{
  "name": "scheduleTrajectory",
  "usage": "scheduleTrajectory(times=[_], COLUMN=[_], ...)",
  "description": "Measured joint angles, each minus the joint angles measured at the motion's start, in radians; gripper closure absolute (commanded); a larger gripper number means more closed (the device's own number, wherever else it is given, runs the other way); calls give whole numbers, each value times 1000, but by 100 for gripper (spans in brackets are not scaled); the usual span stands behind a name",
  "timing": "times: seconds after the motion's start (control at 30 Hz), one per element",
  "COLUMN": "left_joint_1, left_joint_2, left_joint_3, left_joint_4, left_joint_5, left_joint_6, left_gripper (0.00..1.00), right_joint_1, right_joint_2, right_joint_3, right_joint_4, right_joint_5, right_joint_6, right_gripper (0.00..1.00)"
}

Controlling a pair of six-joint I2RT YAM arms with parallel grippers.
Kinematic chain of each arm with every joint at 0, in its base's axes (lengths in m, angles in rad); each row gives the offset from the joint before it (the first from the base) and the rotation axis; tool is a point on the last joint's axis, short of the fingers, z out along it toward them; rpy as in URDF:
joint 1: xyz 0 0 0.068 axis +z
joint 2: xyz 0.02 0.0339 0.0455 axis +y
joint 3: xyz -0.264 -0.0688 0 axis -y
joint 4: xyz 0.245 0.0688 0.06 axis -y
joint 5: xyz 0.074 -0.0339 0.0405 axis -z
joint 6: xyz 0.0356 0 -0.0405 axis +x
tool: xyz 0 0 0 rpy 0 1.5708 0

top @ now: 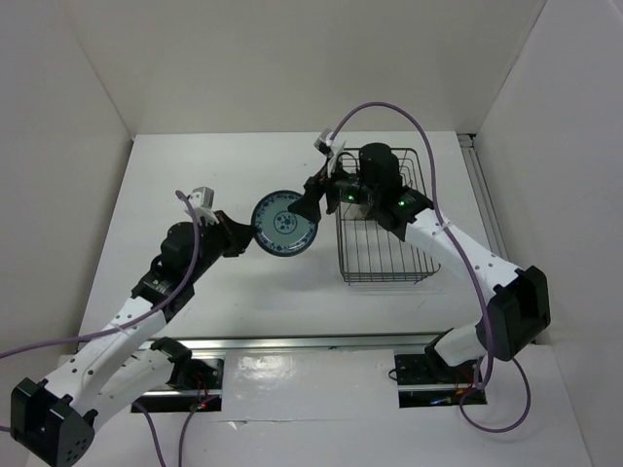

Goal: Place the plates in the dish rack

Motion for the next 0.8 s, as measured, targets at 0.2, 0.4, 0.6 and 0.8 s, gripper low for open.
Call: scheduleTrajectory(times=[0.2, 0.4, 0.6, 0.8], left_joint_1=[0, 0, 9, 19], left_joint_2=[-27, -28, -37, 13], left_joint_3=[0, 0, -2, 35], left_joint_4=[60, 65, 53, 12], left_joint_5=[18, 19, 18, 4], left_joint_6=[16, 17, 29, 27], left_gripper=[100, 100, 100, 65], right_joint_1=[25, 25, 20, 22], right_joint_2=[22, 39, 40, 39], right_joint_3=[3, 3, 17, 27], right_joint_4=[-38, -76, -81, -85], right_joint_5=[17, 30, 4, 38], right_joint_6=[-33, -64, -52, -39], right_gripper=[28, 59, 100, 100])
